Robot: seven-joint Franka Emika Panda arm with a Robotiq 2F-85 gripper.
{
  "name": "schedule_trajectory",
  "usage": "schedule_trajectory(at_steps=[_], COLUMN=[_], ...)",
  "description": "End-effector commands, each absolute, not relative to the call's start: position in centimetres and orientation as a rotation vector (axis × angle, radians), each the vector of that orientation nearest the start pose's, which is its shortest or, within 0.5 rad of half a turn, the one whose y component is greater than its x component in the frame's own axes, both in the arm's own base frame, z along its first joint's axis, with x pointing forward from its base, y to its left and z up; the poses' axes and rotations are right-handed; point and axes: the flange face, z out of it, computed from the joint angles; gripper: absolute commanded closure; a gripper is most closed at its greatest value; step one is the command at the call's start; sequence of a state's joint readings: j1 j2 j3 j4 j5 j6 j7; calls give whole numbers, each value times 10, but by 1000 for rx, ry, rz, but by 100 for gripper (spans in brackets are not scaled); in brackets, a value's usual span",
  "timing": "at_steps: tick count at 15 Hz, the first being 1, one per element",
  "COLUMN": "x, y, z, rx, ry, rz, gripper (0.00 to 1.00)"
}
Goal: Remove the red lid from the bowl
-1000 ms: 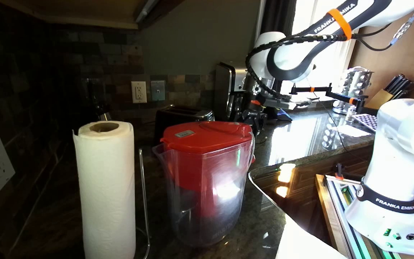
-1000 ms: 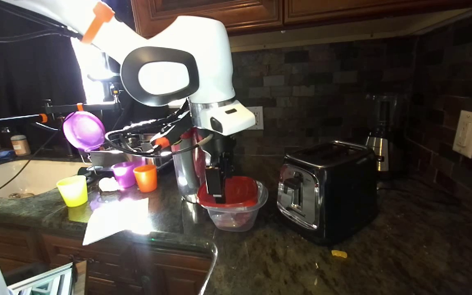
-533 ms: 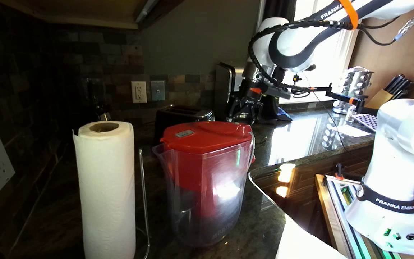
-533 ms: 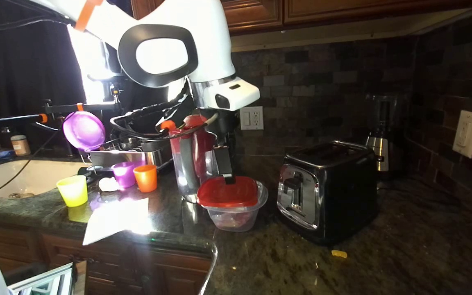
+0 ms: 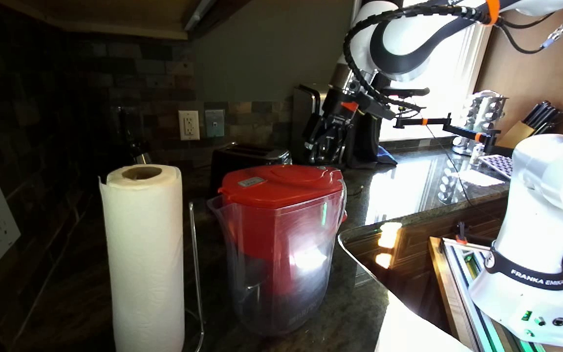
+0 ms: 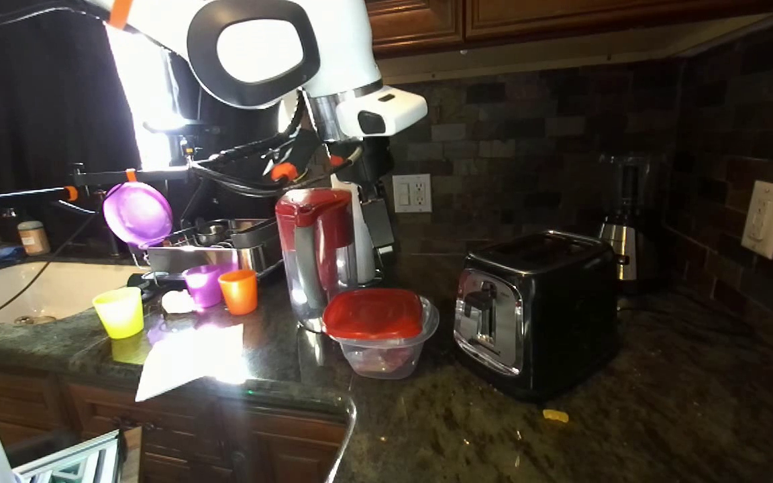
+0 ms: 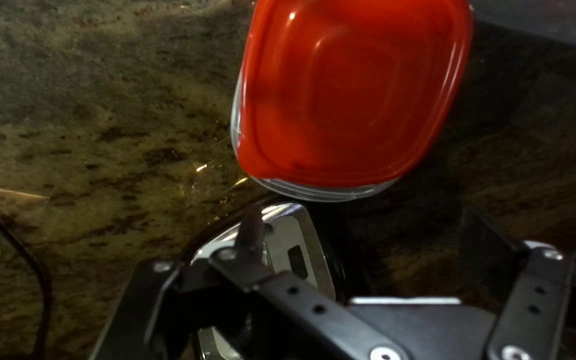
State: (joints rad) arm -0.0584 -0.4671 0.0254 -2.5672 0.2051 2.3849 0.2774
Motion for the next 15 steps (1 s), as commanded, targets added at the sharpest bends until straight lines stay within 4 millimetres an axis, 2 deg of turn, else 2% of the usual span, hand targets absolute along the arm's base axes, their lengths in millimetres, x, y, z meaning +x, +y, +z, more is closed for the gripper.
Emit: schedule_trajectory(at_steps=[1,11,12,15], x=[413,406,412,411], y=[-8,3,0,1], z=[469,500,494,497], rx=[-2888,-2986,-2960,-2969], ry=[598,486,518,506], rz=[-399,-403,-419,-430], gripper=[0,0,0,0])
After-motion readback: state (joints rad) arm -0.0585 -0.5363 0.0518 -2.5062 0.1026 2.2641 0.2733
